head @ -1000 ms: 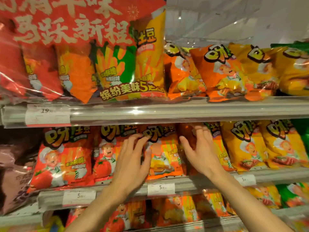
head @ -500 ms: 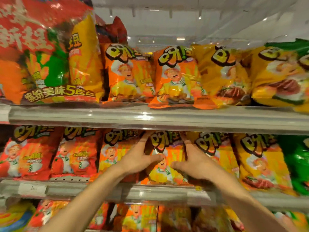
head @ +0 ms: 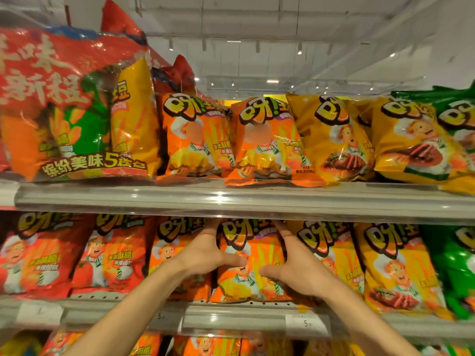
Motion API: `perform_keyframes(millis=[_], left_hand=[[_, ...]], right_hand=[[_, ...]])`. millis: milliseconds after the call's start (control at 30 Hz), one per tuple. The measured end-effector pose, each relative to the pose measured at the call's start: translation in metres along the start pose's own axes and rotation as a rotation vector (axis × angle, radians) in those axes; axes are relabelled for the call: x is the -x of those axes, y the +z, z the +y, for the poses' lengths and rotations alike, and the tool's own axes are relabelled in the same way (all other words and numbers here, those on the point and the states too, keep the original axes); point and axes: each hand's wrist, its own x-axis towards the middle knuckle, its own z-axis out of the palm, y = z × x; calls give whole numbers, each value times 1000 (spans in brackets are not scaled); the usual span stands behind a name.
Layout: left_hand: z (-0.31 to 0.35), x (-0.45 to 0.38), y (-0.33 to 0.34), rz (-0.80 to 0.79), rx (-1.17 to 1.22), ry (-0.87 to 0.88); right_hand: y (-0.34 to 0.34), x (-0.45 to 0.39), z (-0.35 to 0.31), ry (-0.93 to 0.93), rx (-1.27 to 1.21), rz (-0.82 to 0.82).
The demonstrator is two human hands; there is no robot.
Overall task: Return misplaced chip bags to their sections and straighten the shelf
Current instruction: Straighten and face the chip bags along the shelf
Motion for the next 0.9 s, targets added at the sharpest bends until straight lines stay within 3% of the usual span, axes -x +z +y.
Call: perform_keyframes(millis=[333, 467, 600, 900], left_hand=[[-9, -3, -4, -20, -94, 36], [-28, 17, -11, 243, -388, 140], [-63, 34, -17, 490, -734, 283], [-95, 35, -9, 351, -891, 179]], right_hand=[[11, 2, -7, 70, 162, 25], [21, 9, -15, 27, 384, 121], [46, 5, -28, -155, 622, 344], [93, -25, -41, -179, 709, 293]])
